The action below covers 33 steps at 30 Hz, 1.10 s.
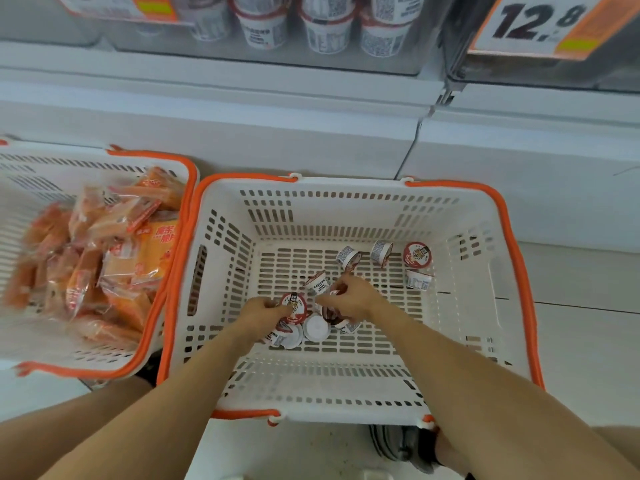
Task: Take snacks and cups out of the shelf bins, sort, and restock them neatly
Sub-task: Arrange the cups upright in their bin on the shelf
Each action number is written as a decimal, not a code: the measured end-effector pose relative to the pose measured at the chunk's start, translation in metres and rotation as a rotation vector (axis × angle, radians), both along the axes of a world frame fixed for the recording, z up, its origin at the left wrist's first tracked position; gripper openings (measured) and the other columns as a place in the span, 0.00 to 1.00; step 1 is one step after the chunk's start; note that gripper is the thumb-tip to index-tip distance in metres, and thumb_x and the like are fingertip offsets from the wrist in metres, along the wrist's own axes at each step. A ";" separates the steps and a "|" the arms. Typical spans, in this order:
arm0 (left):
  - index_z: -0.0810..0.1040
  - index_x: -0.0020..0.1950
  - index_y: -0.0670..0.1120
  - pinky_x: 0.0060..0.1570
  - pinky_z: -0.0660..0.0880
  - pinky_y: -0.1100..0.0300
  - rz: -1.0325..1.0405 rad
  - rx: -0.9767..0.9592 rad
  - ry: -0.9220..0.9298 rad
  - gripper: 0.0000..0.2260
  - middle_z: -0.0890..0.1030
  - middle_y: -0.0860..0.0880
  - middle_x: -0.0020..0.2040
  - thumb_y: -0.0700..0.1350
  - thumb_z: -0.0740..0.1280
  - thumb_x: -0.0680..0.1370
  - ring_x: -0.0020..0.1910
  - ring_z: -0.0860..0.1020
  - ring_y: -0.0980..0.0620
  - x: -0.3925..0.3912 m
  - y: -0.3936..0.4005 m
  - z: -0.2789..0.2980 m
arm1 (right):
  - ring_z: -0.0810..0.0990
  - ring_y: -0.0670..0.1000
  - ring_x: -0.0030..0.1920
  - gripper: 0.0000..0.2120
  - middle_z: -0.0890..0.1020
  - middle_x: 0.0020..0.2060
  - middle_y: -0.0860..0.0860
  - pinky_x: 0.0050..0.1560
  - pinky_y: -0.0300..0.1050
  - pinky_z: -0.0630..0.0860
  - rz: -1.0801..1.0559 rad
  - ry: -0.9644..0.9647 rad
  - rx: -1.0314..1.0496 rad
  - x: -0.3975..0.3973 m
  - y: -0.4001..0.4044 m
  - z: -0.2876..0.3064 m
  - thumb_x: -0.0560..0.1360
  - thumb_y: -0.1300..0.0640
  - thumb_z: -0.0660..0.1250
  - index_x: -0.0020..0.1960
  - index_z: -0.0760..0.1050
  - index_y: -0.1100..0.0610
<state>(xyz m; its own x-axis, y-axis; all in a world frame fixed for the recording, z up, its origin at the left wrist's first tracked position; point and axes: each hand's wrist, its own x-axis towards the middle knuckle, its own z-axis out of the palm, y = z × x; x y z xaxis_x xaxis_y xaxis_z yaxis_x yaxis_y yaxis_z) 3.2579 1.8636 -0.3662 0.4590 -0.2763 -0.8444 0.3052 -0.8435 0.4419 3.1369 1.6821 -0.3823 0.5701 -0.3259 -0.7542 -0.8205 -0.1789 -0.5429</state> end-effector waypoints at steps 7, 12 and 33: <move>0.77 0.58 0.42 0.42 0.76 0.58 -0.089 0.060 -0.033 0.15 0.82 0.48 0.49 0.51 0.70 0.78 0.45 0.80 0.51 -0.008 0.015 0.007 | 0.82 0.53 0.52 0.30 0.81 0.58 0.53 0.45 0.46 0.80 0.097 0.069 0.000 -0.009 -0.007 0.005 0.70 0.53 0.78 0.69 0.74 0.55; 0.76 0.60 0.45 0.45 0.79 0.54 -0.075 0.066 0.011 0.15 0.83 0.47 0.50 0.51 0.71 0.78 0.48 0.82 0.48 -0.009 0.023 0.008 | 0.79 0.52 0.56 0.27 0.81 0.60 0.52 0.57 0.48 0.77 0.119 0.069 0.049 -0.017 -0.002 -0.005 0.72 0.49 0.78 0.68 0.76 0.55; 0.84 0.45 0.43 0.36 0.72 0.63 -0.314 -0.032 -0.148 0.17 0.84 0.44 0.40 0.57 0.67 0.79 0.35 0.77 0.53 0.015 -0.009 0.133 | 0.82 0.45 0.43 0.15 0.83 0.50 0.52 0.49 0.49 0.73 -0.162 -0.331 0.249 0.004 -0.017 0.135 0.77 0.48 0.71 0.60 0.76 0.53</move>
